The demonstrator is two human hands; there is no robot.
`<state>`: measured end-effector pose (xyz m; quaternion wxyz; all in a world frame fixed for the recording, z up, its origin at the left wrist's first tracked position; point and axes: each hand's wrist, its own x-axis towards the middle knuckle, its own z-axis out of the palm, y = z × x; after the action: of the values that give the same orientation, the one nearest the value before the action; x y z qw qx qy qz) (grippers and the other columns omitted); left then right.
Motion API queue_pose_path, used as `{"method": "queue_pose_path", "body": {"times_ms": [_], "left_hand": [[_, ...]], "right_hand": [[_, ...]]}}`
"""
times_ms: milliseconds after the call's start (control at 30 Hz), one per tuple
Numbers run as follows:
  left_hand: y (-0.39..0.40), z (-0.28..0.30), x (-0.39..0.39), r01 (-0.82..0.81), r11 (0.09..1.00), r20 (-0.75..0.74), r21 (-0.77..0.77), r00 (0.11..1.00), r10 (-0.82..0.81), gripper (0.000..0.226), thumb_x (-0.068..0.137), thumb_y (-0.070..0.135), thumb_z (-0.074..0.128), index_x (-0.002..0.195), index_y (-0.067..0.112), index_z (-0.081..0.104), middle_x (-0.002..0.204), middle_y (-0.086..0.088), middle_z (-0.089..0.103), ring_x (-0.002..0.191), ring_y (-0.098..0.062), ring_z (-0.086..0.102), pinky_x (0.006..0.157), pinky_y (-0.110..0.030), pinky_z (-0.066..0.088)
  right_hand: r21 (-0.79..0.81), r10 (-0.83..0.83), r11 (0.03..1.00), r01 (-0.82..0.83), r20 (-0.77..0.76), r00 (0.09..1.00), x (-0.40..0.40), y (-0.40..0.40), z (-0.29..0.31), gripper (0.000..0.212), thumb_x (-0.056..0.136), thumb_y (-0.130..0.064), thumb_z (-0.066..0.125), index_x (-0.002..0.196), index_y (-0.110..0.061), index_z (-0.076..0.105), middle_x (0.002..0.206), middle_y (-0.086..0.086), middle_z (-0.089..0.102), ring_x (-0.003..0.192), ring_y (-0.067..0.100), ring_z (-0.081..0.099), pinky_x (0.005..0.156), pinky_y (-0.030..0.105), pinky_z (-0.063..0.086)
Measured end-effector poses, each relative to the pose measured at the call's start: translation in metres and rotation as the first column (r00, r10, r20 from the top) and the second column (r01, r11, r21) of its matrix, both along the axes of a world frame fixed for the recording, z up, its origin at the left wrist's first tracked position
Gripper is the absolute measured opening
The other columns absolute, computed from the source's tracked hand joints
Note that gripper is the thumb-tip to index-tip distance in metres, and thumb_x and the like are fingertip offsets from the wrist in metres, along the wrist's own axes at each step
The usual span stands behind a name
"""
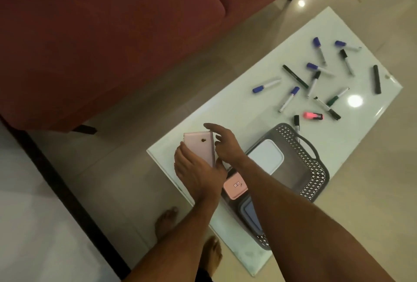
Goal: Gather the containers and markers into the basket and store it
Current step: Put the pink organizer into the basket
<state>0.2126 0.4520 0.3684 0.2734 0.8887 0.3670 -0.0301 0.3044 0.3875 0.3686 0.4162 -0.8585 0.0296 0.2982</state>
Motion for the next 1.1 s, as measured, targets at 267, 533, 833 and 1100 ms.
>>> {"method": "queue_pose_path", "body": {"times_ms": [267, 533, 833, 1100], "left_hand": [[0.003, -0.002, 0.004, 0.005, 1.000, 0.065, 0.013, 0.998, -0.006, 0.111, 0.060, 0.055, 0.083, 0.151, 0.012, 0.037, 0.145, -0.009, 0.052, 0.124, -0.032, 0.056, 0.093, -0.044, 0.054], [-0.015, 0.013, 0.024, 0.030, 0.999, 0.411, -0.022, 0.911, -0.018, 0.080, 0.080, 0.053, 0.068, 0.145, 0.009, 0.049, 0.144, -0.010, 0.054, 0.125, -0.026, 0.054, 0.098, -0.035, 0.052], [-0.115, 0.044, 0.029, -0.066, 0.955, 0.558, -0.289, 0.799, 0.224, 0.050, 0.085, 0.046, 0.069, 0.121, 0.011, 0.073, 0.121, -0.004, 0.075, 0.105, -0.020, 0.072, 0.095, -0.040, 0.061], [-0.182, 0.060, 0.034, -0.167, 0.897, 0.555, -0.409, 0.735, 0.390, 0.034, 0.079, 0.028, 0.084, 0.109, 0.012, 0.078, 0.106, 0.001, 0.078, 0.096, -0.011, 0.072, 0.090, -0.026, 0.060]], "right_hand": [[0.033, 0.097, 0.994, -0.101, 0.118, 0.988, 0.012, -0.006, -0.006, 0.039, 0.093, 0.017, 0.051, 0.122, -0.002, 0.069, 0.125, 0.014, 0.070, 0.108, 0.015, 0.060, 0.086, 0.005, 0.049], [0.231, -0.078, 0.973, -0.002, 0.338, 0.938, 0.039, -0.049, 0.006, 0.021, 0.099, -0.004, 0.053, 0.109, -0.010, 0.071, 0.107, 0.005, 0.075, 0.100, 0.022, 0.070, 0.093, 0.045, 0.059], [0.083, -0.061, 0.996, 0.019, 0.542, 0.838, 0.028, -0.160, 0.050, 0.015, 0.102, -0.012, 0.053, 0.109, -0.009, 0.066, 0.105, 0.005, 0.066, 0.090, 0.010, 0.054, 0.079, 0.013, 0.040], [0.025, -0.114, 0.992, 0.124, 0.599, 0.793, 0.002, -0.234, 0.064, 0.014, 0.102, -0.014, 0.054, 0.106, -0.009, 0.066, 0.098, -0.001, 0.064, 0.081, 0.009, 0.053, 0.069, 0.004, 0.037]]}}
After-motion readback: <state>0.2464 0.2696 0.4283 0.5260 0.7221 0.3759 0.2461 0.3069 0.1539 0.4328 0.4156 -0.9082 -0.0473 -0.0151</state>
